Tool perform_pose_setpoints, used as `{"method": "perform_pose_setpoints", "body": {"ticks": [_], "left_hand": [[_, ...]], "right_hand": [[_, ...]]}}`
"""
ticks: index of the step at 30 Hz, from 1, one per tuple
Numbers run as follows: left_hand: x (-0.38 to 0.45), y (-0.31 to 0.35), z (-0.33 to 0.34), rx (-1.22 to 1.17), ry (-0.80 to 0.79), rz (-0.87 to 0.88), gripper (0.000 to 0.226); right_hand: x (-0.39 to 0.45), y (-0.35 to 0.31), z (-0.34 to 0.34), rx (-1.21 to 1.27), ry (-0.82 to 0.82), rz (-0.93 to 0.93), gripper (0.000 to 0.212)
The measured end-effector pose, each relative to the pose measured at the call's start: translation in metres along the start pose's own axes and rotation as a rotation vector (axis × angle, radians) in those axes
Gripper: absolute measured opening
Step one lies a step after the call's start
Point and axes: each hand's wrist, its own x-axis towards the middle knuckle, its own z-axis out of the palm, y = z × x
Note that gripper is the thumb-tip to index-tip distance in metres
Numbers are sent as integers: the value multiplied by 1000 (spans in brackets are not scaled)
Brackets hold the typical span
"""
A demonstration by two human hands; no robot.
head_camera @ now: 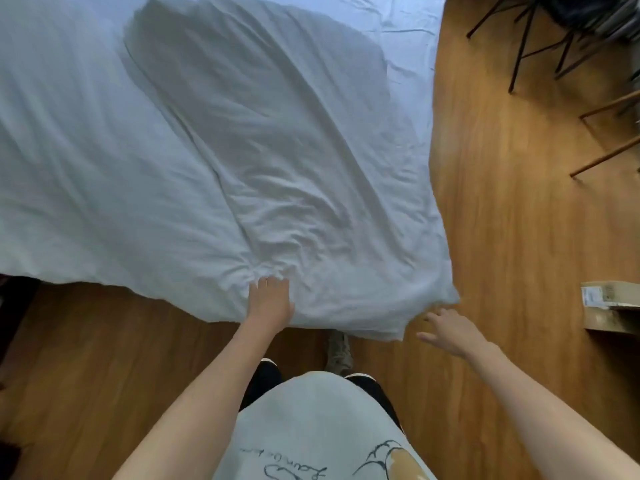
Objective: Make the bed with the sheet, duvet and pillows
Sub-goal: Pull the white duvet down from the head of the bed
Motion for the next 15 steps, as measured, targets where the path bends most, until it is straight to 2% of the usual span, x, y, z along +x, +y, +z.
{"method": "perform_pose_setpoints", "body": {"ticks": [7,12,15], "left_hand": [[-20,23,11,-78,59,-41,49],[-37,14,25,-136,21,-58,47],[-48,5,36,-177,28,-86,45]], "right_hand": [[15,-43,20,324,-22,-111,49],[19,-76,21,275,85,-196,44],[22,-92,25,257,73,-244,42]]}}
